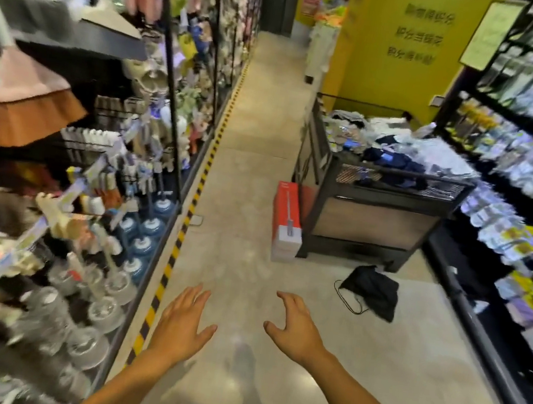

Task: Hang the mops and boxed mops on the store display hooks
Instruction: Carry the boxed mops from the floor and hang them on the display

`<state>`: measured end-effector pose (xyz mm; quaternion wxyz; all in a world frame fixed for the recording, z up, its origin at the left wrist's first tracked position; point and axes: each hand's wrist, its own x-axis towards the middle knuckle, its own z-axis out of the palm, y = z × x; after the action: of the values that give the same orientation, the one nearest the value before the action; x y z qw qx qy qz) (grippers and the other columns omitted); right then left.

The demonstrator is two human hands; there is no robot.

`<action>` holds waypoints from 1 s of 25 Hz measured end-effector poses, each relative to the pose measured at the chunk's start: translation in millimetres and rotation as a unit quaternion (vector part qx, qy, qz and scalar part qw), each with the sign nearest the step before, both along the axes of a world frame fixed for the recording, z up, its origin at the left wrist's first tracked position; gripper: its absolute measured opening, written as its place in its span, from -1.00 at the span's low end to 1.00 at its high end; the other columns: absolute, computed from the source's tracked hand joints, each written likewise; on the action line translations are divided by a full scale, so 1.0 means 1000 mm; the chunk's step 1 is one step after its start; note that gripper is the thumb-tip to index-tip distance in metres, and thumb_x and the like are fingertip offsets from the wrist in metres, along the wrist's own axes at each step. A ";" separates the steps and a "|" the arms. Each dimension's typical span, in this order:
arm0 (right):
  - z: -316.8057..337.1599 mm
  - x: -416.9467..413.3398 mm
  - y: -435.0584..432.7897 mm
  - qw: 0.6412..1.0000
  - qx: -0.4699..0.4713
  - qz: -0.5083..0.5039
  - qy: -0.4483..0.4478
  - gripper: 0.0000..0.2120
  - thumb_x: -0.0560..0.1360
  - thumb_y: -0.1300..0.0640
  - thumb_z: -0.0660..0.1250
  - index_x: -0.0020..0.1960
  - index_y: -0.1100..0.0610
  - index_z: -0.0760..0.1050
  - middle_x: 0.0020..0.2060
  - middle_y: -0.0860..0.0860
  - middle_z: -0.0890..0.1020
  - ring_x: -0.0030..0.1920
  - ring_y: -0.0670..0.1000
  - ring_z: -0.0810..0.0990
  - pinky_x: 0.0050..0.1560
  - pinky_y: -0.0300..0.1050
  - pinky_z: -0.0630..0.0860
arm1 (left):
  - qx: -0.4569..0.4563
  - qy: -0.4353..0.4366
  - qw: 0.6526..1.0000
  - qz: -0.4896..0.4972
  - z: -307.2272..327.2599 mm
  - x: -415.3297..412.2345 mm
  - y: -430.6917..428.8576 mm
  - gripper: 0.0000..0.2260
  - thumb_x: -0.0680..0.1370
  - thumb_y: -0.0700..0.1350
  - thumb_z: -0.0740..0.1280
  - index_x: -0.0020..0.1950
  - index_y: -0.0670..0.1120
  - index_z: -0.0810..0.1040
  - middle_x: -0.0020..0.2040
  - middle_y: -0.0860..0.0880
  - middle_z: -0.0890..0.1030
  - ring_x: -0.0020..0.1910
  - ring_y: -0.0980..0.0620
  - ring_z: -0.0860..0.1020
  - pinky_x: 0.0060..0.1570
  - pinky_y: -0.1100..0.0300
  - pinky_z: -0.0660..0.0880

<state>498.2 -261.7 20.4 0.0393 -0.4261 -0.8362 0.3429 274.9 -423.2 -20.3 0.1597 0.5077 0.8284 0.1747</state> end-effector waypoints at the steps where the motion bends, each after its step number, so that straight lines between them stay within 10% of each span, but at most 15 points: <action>1: 0.003 -0.011 0.023 1.000 0.002 -0.013 0.007 -0.29 0.55 -0.12 0.39 0.60 0.03 0.22 0.53 -0.02 0.29 0.52 0.04 0.33 0.48 -0.12 0.32 | 0.003 0.003 1.000 -0.011 0.002 -0.013 0.028 -0.29 0.63 0.29 0.23 0.70 0.09 0.05 0.72 0.05 -0.01 0.70 -0.02 0.00 0.61 -0.01 0.09; 25: -0.042 -0.212 0.587 0.997 -0.063 -0.041 -0.032 -0.44 0.46 -0.10 0.49 0.38 -0.04 0.40 0.29 -0.05 0.45 0.31 0.01 0.45 0.32 -0.06 0.47 | -0.039 -0.006 0.999 -0.033 -0.018 -0.212 0.578 -0.30 0.64 0.25 0.25 0.70 0.08 0.06 0.72 0.02 0.03 0.70 -0.05 0.01 0.63 -0.02 0.07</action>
<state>286.1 325.3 -21.8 -0.0003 -0.4723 -0.7958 0.3790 62.9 155.2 -38.3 0.1903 0.5269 0.8165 0.1397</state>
